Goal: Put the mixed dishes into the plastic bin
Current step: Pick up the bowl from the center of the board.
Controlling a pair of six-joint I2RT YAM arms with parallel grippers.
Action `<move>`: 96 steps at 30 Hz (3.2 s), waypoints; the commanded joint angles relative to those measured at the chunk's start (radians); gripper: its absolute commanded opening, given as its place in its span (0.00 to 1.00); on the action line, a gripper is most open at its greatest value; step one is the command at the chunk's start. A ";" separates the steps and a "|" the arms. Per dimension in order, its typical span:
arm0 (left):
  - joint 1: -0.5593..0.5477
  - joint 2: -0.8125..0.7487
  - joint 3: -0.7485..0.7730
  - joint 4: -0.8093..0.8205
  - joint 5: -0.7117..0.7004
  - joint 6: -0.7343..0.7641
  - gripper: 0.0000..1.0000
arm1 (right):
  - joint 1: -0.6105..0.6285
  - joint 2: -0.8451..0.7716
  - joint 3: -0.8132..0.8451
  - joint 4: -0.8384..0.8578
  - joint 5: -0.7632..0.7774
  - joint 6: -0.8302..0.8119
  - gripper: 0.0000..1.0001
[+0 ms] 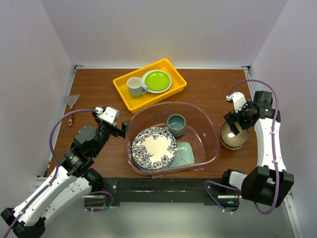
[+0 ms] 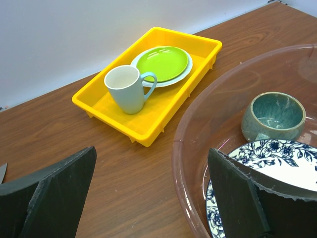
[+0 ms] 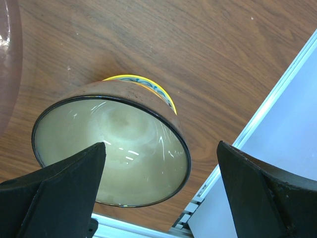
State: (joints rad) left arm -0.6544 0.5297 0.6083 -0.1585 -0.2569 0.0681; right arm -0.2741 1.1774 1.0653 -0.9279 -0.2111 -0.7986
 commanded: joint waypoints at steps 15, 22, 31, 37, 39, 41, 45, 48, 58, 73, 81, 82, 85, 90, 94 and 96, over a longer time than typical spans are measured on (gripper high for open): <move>0.007 -0.007 -0.004 0.039 0.002 0.009 1.00 | -0.019 0.010 0.012 -0.023 -0.043 -0.044 0.99; 0.007 -0.008 -0.004 0.039 0.001 0.010 1.00 | -0.020 0.011 0.010 -0.032 -0.040 -0.056 0.99; 0.007 -0.010 -0.004 0.039 -0.001 0.009 1.00 | -0.028 0.021 0.010 -0.037 -0.040 -0.065 0.99; 0.007 -0.011 -0.004 0.037 -0.001 0.007 1.00 | -0.031 0.028 0.010 -0.038 -0.039 -0.070 0.99; 0.006 -0.013 -0.004 0.039 -0.001 0.010 1.00 | -0.036 0.030 0.010 -0.040 -0.037 -0.074 0.99; 0.007 -0.014 -0.005 0.039 -0.002 0.009 1.00 | -0.037 0.034 0.010 -0.043 -0.037 -0.079 0.99; 0.007 -0.016 -0.005 0.039 -0.001 0.010 1.00 | -0.045 0.042 0.010 -0.046 -0.037 -0.085 0.99; 0.006 -0.016 -0.005 0.040 -0.001 0.009 1.00 | -0.057 0.050 0.015 -0.049 -0.036 -0.096 0.99; 0.007 -0.025 -0.005 0.040 0.001 0.009 1.00 | -0.112 0.120 0.038 -0.046 -0.030 -0.126 0.99; 0.007 -0.030 -0.007 0.042 0.005 0.009 1.00 | -0.134 0.226 0.162 -0.084 -0.191 -0.185 0.91; 0.007 -0.028 -0.008 0.042 0.002 0.009 1.00 | -0.132 0.255 0.157 -0.101 -0.201 -0.270 0.59; 0.007 -0.028 -0.008 0.040 0.002 0.009 1.00 | -0.132 0.243 0.148 -0.095 -0.195 -0.275 0.54; 0.007 -0.027 -0.008 0.043 0.002 0.010 1.00 | -0.134 0.213 0.136 -0.085 -0.192 -0.294 0.36; 0.007 -0.025 -0.008 0.043 0.002 0.010 1.00 | -0.132 0.168 0.133 -0.086 -0.185 -0.321 0.15; 0.007 -0.025 -0.010 0.042 0.001 0.009 1.00 | -0.132 0.137 0.151 -0.107 -0.188 -0.336 0.01; 0.007 -0.025 -0.010 0.042 0.001 0.010 1.00 | -0.132 0.117 0.157 -0.123 -0.195 -0.349 0.00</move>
State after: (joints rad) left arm -0.6544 0.5060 0.6067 -0.1581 -0.2573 0.0715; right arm -0.4026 1.3567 1.1866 -1.0378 -0.3752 -1.1091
